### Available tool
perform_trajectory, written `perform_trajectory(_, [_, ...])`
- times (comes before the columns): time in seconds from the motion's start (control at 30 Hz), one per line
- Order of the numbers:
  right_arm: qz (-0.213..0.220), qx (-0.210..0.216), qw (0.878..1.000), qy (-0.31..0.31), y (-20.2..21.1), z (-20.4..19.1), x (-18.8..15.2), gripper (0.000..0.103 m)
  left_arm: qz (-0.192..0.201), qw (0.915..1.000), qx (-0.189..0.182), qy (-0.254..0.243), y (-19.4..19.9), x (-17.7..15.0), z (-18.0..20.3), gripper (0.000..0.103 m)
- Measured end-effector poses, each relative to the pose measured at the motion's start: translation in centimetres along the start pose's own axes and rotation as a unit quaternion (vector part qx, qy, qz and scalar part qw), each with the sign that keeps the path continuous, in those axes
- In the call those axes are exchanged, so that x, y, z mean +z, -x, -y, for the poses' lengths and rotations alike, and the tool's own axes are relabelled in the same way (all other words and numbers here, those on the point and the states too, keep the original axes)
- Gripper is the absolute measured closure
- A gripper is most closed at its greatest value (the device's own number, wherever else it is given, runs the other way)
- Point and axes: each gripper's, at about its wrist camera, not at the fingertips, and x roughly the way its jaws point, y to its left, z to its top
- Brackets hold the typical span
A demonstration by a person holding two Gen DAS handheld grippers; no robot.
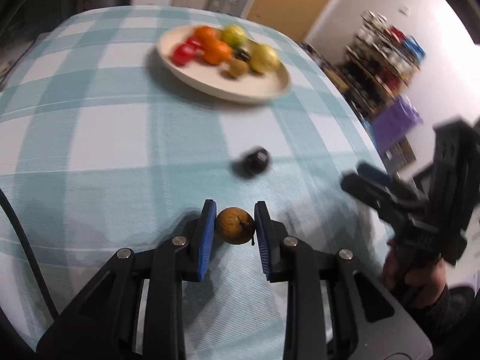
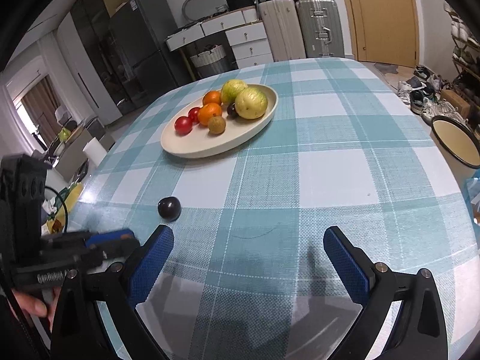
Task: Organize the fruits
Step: 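Lower the right tool and close it on the dark plum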
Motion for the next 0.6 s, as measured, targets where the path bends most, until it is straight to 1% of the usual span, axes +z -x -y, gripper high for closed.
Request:
perform_trajectory(0.07, [-0.002, 0.006, 1.000, 0.004, -0.3, -0.3, 0.0, 0.001, 0.013, 0.9996, 0.007, 0.023, 0.5, 0.5, -1.2, 0.080])
perform_trajectory(0.17, [-0.008, 0.009, 1.000, 0.016, -1.0, -1.0, 0.1, 0.001, 0.028, 0.9988, 0.019, 0.036, 1.1, 1.3, -2.6, 0.080])
perform_trajectory(0.33, [-0.027, 0.024, 0.998, 0.048, -2.6, -2.9, 0.4, 0.001, 0.034, 0.9976, 0.019, 0.057, 1.5, 1.7, -4.4, 0.080])
perform_trajectory(0.5, [-0.029, 0.041, 0.997, 0.062, -3.8, -4.6, 1.0, 0.001, 0.042, 0.9966, 0.022, 0.067, 1.9, 1.7, -5.6, 0.080])
perform_trajectory(0.57, [-0.032, 0.041, 0.996, 0.071, -4.4, -5.4, 1.3, 0.004, 0.057, 0.9949, 0.026, 0.079, 2.4, 1.7, -6.2, 0.080])
perform_trajectory(0.6, [-0.034, 0.039, 0.996, 0.078, -4.8, -5.8, 1.4, 0.009, 0.062, 0.9943, 0.029, 0.082, 2.6, 1.8, -6.5, 0.080])
